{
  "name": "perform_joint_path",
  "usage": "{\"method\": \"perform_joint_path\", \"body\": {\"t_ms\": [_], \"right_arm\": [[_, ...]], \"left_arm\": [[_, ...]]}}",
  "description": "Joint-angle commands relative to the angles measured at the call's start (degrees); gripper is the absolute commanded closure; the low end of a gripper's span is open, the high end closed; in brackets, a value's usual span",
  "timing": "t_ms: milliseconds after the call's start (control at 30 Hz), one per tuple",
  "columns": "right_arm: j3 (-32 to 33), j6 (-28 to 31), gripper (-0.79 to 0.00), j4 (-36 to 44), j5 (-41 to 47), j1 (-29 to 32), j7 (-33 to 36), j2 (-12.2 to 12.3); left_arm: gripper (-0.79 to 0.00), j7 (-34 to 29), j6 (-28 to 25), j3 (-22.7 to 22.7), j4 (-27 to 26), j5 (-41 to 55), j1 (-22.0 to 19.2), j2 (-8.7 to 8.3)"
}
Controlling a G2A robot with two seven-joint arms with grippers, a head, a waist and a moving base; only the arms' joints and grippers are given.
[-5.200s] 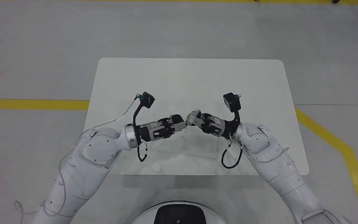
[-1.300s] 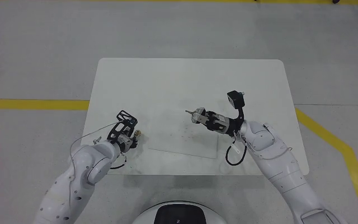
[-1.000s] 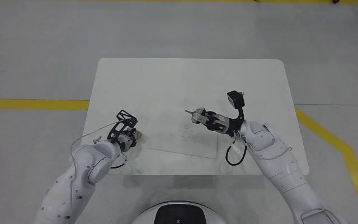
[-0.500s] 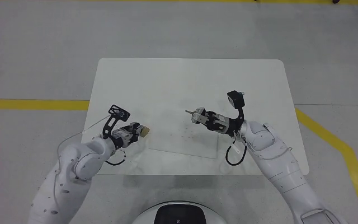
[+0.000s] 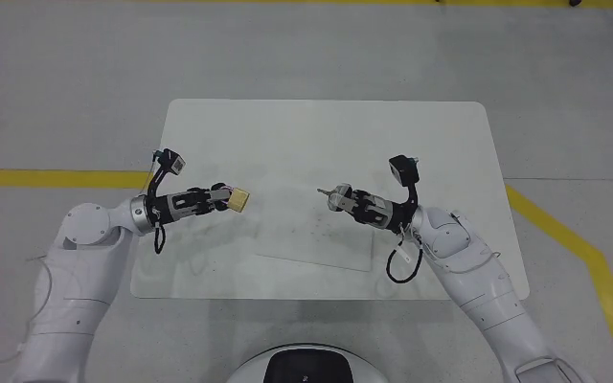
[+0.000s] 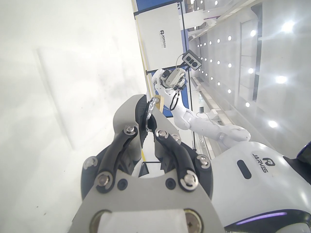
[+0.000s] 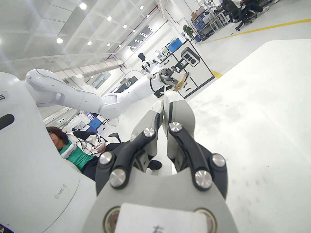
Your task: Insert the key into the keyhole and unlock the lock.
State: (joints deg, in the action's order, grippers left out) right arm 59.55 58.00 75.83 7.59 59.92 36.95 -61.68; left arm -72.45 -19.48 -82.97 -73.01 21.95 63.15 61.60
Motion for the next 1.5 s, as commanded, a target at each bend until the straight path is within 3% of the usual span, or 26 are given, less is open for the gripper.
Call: {"method": "perform_joint_path", "body": {"t_ms": [0, 133, 267, 433, 533, 1033, 1467], "right_arm": [[0.0, 0.0, 0.000, 0.0, 0.0, 0.0, 0.0, 0.0], [0.6, -2.0, 0.000, 0.7, 0.1, 0.3, -2.4, -0.1], [-0.6, -4.5, 0.000, 0.8, 3.6, -1.1, -4.5, -0.8], [-3.8, -6.4, 0.000, -1.4, 4.3, -4.3, -5.6, -2.2], [-5.6, -6.7, 0.000, -2.5, 3.3, -5.7, -5.7, -3.0], [-9.8, -7.0, 0.000, -1.5, -4.6, -5.8, -6.8, -4.9], [-12.4, -5.3, 0.000, -1.3, -2.4, -6.4, -0.4, -5.5]], "left_arm": [[0.000, 0.0, 0.0, 0.0, 0.0, 0.1, 0.0, 0.00], [0.000, 5.7, -0.6, 0.6, -5.7, -2.1, 3.0, 0.07], [0.000, 2.1, 2.1, 4.0, -9.5, 1.9, 4.3, 0.39], [0.000, -6.1, 5.7, 8.6, -5.5, 9.3, 0.5, 1.05], [0.000, -8.0, 6.4, 10.9, -2.5, 10.8, -2.1, 1.48], [0.000, -8.4, 6.6, 13.1, 2.2, 14.4, -5.0, 1.93], [0.000, -10.0, 9.3, 14.8, 7.3, 18.1, -7.0, 2.40]]}}
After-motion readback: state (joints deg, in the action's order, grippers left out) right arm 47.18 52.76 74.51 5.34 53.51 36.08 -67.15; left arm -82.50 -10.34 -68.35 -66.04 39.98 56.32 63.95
